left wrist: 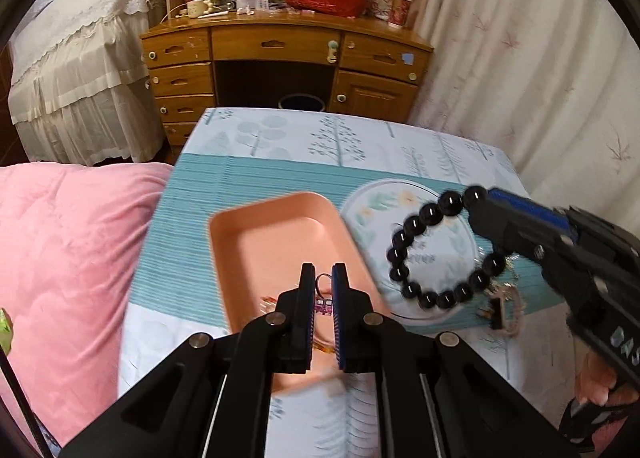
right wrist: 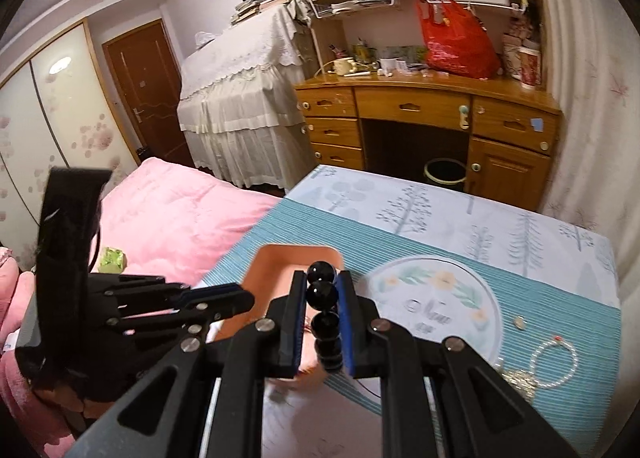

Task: Organize jewelry
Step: 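Carry the black bead bracelet into the tray and open the left tool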

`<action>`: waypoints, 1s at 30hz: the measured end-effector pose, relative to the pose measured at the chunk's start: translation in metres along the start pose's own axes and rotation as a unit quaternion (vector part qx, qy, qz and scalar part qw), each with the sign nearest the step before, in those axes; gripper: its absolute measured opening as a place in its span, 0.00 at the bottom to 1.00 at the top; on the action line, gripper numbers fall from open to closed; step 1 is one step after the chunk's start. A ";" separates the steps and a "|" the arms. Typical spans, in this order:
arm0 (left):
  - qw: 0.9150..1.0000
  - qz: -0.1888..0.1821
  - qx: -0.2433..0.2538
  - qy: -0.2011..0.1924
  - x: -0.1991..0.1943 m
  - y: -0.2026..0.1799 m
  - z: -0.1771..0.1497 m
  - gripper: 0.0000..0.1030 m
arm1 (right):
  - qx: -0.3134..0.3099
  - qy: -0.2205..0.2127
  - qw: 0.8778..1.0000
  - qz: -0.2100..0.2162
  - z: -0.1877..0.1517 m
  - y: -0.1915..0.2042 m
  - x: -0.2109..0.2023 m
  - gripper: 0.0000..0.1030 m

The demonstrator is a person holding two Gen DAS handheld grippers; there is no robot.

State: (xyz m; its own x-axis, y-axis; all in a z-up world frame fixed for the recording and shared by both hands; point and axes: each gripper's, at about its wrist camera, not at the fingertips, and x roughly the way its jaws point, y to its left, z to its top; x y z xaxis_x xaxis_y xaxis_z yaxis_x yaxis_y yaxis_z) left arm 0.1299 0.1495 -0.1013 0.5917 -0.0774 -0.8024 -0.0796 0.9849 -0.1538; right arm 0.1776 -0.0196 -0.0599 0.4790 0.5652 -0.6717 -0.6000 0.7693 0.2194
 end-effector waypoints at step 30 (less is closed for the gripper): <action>0.996 0.037 -0.041 0.076 0.043 0.026 -0.011 0.75 | 0.074 0.101 0.990 -0.061 -0.050 -0.005 0.020 0.33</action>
State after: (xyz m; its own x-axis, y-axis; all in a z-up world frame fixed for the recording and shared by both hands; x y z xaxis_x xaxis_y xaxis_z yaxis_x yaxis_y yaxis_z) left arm 0.1446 0.1698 -0.1459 0.4542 -0.0335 -0.8902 -0.1874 0.9733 -0.1322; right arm 0.1582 -0.0266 -0.1096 0.3942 0.4061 -0.8245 -0.4390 0.8713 0.2193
